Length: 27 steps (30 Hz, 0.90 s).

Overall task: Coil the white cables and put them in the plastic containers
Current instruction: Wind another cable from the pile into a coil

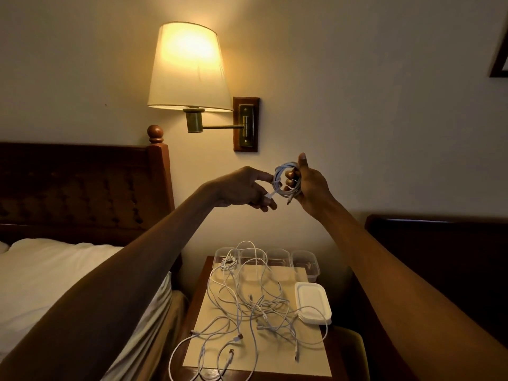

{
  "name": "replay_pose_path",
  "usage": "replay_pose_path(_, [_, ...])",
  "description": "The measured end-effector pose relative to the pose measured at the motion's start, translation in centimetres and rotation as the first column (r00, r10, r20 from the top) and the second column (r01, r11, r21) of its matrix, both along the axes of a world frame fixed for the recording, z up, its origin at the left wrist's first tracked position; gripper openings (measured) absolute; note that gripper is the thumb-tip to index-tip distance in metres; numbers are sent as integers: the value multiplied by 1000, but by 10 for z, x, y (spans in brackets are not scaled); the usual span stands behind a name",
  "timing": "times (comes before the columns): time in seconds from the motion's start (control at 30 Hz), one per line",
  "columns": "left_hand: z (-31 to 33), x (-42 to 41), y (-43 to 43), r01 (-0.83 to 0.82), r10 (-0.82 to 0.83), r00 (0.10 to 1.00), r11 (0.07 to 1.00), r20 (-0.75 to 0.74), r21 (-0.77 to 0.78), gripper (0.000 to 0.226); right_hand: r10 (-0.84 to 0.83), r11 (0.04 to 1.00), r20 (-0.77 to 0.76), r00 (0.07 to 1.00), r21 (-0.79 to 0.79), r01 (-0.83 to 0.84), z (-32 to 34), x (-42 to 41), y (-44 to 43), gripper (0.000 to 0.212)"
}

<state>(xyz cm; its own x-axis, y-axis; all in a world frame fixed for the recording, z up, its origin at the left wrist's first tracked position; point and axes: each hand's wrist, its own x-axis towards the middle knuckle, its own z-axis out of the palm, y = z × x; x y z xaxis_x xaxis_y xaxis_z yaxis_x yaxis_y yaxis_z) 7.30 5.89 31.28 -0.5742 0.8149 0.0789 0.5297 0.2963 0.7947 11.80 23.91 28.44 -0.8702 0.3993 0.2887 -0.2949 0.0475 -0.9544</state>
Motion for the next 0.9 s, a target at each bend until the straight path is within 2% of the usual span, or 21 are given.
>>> replay_pose_path(0.17, [-13,-1,-5,-22,-41,957,977,287,210,41,4,1000,14,1000,-18,-4,1,0,-7,42])
replay_pose_path(0.27, [-20,-1,-9,-105,-22,934,937,356,333,33,25,994,13,1000,-106,-23,1,-4,-13,41])
replay_pose_path(0.33, [-27,-2,-10,-209,19,914,878,405,431,30,55,988,22,998,-143,-51,-2,-8,-19,41])
replay_pose_path(0.43, [-40,-7,-15,-328,80,891,794,446,512,25,87,991,66,994,-110,-79,-10,-14,-29,44])
replay_pose_path(0.53, [-54,-18,-23,-380,187,901,776,392,504,21,109,993,124,986,-47,-104,-27,-25,-37,47])
replay_pose_path(0.6, [-65,-28,-27,-404,203,892,758,403,511,22,121,993,169,978,-24,-118,-42,-37,-40,49])
replay_pose_path(0.77, [-105,-73,-38,-501,249,827,736,505,456,24,137,986,287,948,51,-158,-86,-82,-41,50])
replay_pose_path(0.9, [-152,-120,-44,-644,427,740,673,519,364,20,60,969,358,932,202,-140,-132,-133,-34,45])
